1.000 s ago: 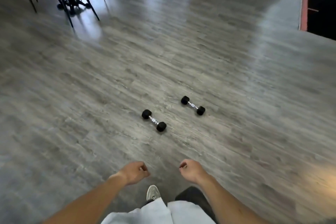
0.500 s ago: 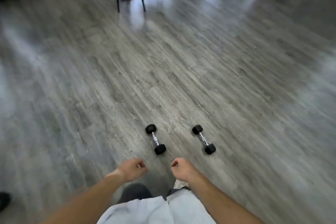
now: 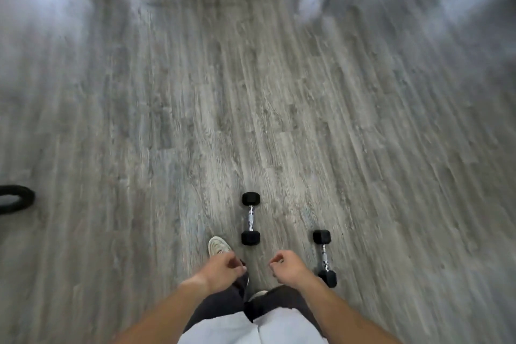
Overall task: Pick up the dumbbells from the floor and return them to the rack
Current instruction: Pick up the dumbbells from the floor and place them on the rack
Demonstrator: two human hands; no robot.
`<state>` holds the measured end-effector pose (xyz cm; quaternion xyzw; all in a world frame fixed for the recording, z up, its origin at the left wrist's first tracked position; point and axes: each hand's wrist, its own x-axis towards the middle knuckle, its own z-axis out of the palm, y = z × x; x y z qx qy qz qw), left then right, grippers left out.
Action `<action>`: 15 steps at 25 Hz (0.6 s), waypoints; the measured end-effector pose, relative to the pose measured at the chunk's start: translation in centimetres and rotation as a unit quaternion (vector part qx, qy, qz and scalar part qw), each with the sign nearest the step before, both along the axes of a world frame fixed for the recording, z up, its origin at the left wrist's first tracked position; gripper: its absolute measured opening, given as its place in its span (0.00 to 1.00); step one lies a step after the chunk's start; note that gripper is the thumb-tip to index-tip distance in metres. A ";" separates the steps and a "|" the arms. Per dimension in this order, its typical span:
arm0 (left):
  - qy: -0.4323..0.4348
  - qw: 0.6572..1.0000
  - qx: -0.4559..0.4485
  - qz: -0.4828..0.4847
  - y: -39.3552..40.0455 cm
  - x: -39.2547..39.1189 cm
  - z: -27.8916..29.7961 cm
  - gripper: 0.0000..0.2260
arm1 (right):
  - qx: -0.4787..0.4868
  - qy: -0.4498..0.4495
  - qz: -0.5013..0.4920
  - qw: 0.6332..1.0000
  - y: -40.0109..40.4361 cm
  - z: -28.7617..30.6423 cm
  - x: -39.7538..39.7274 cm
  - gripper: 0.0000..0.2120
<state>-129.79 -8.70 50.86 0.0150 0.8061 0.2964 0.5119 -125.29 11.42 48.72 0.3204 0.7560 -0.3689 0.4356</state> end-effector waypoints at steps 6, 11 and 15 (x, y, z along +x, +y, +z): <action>-0.046 0.997 -0.027 0.061 2.3 -2.5 -7.8 0.09 | -0.016 -0.037 -0.038 0.998 0.9 -10.5 -5.1 0.08; -0.126 0.986 -0.049 0.099 6.7 -2.3 -21.3 0.10 | -0.044 -0.088 -0.110 0.989 1.7 -26.3 -9.2 0.09; -0.152 0.981 -0.077 0.095 9.7 -2.8 -34.8 0.08 | -0.037 -0.120 -0.145 0.981 2.5 -42.2 -12.1 0.07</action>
